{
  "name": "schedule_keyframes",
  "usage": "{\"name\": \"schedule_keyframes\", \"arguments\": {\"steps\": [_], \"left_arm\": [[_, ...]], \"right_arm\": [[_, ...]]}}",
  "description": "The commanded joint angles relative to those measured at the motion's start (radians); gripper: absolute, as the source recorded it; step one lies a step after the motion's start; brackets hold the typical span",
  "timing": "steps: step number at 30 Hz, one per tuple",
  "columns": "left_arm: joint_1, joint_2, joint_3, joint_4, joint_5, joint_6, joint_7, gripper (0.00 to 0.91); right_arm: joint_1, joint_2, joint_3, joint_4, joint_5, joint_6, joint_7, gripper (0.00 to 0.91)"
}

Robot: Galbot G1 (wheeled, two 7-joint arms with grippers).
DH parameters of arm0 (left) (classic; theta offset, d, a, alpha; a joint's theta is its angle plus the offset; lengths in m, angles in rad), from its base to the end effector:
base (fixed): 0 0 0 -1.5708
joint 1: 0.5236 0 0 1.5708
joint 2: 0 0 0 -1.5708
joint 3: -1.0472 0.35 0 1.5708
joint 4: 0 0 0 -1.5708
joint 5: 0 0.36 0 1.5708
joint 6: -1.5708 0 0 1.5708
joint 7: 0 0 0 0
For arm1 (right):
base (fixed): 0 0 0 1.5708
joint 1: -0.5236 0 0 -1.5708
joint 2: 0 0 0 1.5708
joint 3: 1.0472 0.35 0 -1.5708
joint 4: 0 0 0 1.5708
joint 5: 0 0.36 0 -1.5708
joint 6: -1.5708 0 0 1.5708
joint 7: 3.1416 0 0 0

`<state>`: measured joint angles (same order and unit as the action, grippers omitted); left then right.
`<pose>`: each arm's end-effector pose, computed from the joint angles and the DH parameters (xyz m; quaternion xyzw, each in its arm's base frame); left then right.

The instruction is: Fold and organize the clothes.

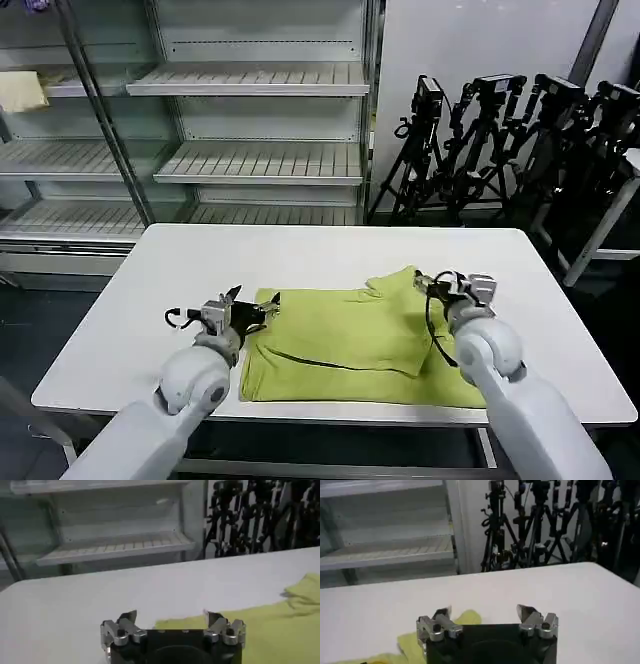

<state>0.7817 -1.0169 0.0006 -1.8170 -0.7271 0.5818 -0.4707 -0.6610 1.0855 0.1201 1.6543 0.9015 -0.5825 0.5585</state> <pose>0.3743 -0.0107 -0.2246 -0.0743 -0.9753 -0.0576 0.1999 0.4370 -0.0247 -0.1988 -0.0122 -0.9764 -0.0461 0.2106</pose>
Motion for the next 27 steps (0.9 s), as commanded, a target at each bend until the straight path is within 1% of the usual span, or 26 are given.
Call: {"name": "schedule_keyframes", "arguments": {"steps": [1,6,7,8,9,10,11,12,13,14,15,27], "left_arm": [[-0.161,-0.038,0.098,0.226,-0.039,0.000,-0.022,0.907],[-0.160,-0.047,0.105,0.250,-0.047,0.000,-0.015,0.907],[-0.159,-0.048,0.105,0.253,-0.050,0.000,-0.015,0.887],[-0.157,-0.050,0.105,0.254,-0.053,0.000,-0.016,0.715],[-0.154,-0.051,0.106,0.254,-0.055,0.000,-0.016,0.202],[-0.152,-0.051,0.106,0.252,-0.057,0.000,-0.015,0.030],[-0.148,-0.051,0.107,0.249,-0.062,0.000,-0.014,0.030],[-0.145,-0.050,0.107,0.246,-0.065,0.000,-0.013,0.030],[-0.141,-0.049,0.107,0.240,-0.072,0.000,-0.011,0.030],[-0.137,-0.048,0.106,0.236,-0.075,0.000,-0.011,0.030],[-0.134,-0.049,0.104,0.233,-0.079,0.000,-0.012,0.030],[-0.104,-0.038,0.079,0.212,-0.146,-0.001,-0.013,0.030]], "right_arm": [[0.160,0.043,-0.097,-0.211,0.052,-0.001,0.020,0.907],[0.169,0.060,-0.102,-0.252,0.080,-0.001,0.017,0.907],[0.171,0.063,-0.103,-0.258,0.087,-0.001,0.018,0.907],[0.173,0.065,-0.103,-0.264,0.094,-0.001,0.019,0.907],[0.176,0.068,-0.104,-0.268,0.099,-0.001,0.018,0.907],[0.177,0.070,-0.105,-0.273,0.102,-0.001,0.018,0.907],[0.179,0.073,-0.107,-0.278,0.107,-0.002,0.019,0.846],[0.180,0.074,-0.110,-0.282,0.109,-0.001,0.017,0.705],[0.180,0.074,-0.113,-0.286,0.111,-0.002,0.012,0.353],[0.179,0.074,-0.116,-0.287,0.115,-0.001,0.005,0.050],[0.178,0.073,-0.120,-0.289,0.118,-0.002,0.002,0.000],[0.153,0.074,-0.119,-0.272,0.136,0.001,-0.012,0.000]]}}
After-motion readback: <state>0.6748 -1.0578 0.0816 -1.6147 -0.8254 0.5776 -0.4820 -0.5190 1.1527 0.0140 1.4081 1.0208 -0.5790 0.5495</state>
